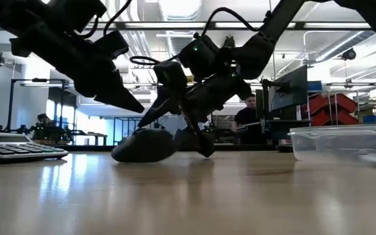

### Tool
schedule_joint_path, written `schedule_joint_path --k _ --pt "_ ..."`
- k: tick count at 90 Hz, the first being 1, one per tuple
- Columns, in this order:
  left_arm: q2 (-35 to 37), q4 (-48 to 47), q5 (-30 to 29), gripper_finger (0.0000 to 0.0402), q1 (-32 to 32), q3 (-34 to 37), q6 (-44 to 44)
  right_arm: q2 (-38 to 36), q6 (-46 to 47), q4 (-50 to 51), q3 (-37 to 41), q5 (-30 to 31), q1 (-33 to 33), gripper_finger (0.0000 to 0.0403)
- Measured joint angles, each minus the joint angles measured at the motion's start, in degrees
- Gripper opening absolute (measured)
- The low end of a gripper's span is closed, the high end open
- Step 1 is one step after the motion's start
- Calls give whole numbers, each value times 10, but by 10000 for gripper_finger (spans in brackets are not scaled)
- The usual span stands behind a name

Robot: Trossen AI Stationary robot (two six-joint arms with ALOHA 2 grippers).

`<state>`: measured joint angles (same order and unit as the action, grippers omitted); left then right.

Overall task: Insert battery
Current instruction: Close the black/white mouse battery compartment

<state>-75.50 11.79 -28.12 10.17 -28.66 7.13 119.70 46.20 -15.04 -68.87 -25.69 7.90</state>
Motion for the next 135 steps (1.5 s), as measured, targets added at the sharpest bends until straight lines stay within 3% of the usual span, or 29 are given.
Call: schedule_joint_path --k 17,36,52,66,84,105,124,135 --pt "0 -2 -28 272 24 12 32 -19 -51 24 -1 2 12 309" --pt "13 -22 -29 272 54 4 70 -81 -228 121 -1 54 12 301" --pt "42 -220 -31 272 66 -42 136 -134 -420 243 -1 135 -19 279" --pt "61 -369 -6 272 66 -59 238 -134 -504 270 7 201 -49 257" --pt "68 -428 27 272 66 -58 325 -100 -542 244 9 229 -70 224" --pt "66 -415 38 272 67 -57 331 -55 -538 203 9 228 -74 186" --pt "60 -358 72 272 72 -57 332 -13 -507 98 7 222 -82 162" --pt "48 -332 73 272 80 -56 320 28 -505 -13 6 224 -91 148"
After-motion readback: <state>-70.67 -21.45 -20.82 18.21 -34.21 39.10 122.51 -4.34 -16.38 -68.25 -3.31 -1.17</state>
